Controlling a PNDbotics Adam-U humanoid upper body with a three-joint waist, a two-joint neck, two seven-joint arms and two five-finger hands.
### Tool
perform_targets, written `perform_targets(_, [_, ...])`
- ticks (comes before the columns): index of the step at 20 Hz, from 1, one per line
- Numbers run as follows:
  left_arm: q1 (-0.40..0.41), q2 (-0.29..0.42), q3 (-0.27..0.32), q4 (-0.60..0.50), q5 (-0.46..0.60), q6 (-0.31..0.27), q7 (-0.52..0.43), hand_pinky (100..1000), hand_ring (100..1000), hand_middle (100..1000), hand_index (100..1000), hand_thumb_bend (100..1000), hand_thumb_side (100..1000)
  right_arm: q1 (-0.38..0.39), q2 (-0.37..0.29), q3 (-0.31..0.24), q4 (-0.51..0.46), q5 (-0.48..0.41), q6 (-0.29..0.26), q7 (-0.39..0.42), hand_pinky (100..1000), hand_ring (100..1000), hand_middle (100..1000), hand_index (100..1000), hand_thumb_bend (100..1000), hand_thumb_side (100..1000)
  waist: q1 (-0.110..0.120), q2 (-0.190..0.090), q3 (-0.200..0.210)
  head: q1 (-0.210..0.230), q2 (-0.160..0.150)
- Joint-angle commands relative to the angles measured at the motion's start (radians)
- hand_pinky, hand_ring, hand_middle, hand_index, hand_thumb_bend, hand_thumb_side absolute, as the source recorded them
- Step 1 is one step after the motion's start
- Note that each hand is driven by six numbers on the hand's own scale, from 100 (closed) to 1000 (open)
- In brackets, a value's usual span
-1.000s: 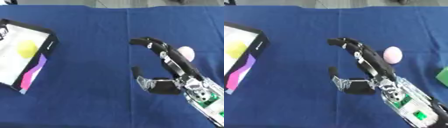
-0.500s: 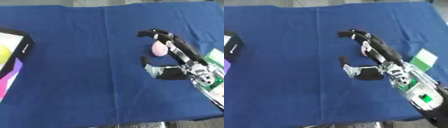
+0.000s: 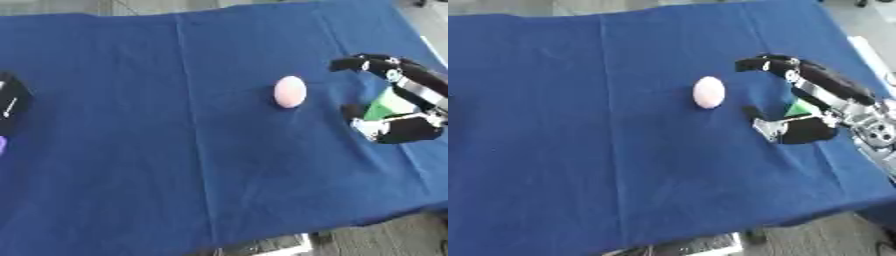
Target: Pick up the objects with one hand, pass them to the other hand, and then place them into the box on the other side of the table.
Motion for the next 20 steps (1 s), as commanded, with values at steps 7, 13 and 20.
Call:
perform_targets(7, [0.010, 0.011, 0.022, -0.012, -0.033, 0.028, 0.004, 788, 724, 771, 907, 179, 944, 0.042, -0.141, -0.134, -0.015, -0.114, 0.128, -0.087, 919, 912, 836, 950, 129, 448, -0.005, -0.023, -0.013, -0.027, -0.001])
perform_targets(13, [0.008, 0.009, 0.015, -0.004, -0.038, 0.048, -0.012, 787, 722, 763, 901, 170, 946, 0.049, -0.180, -0.122, -0.015, 0.003, 0.282, 0.045, 920, 910, 829, 947, 249, 507, -0.009, -0.025, -0.010, -0.036, -0.001])
perform_targets(20, [0.009, 0.004, 0.016, -0.012, -0.048, 0.055, -0.018, 788, 718, 749, 896, 163, 944, 0.048, -0.167, -0.095, -0.015, 0.040, 0.382, 0.192, 926, 892, 800, 929, 335, 100, -0.012, -0.017, 0.001, -0.044, -0.002])
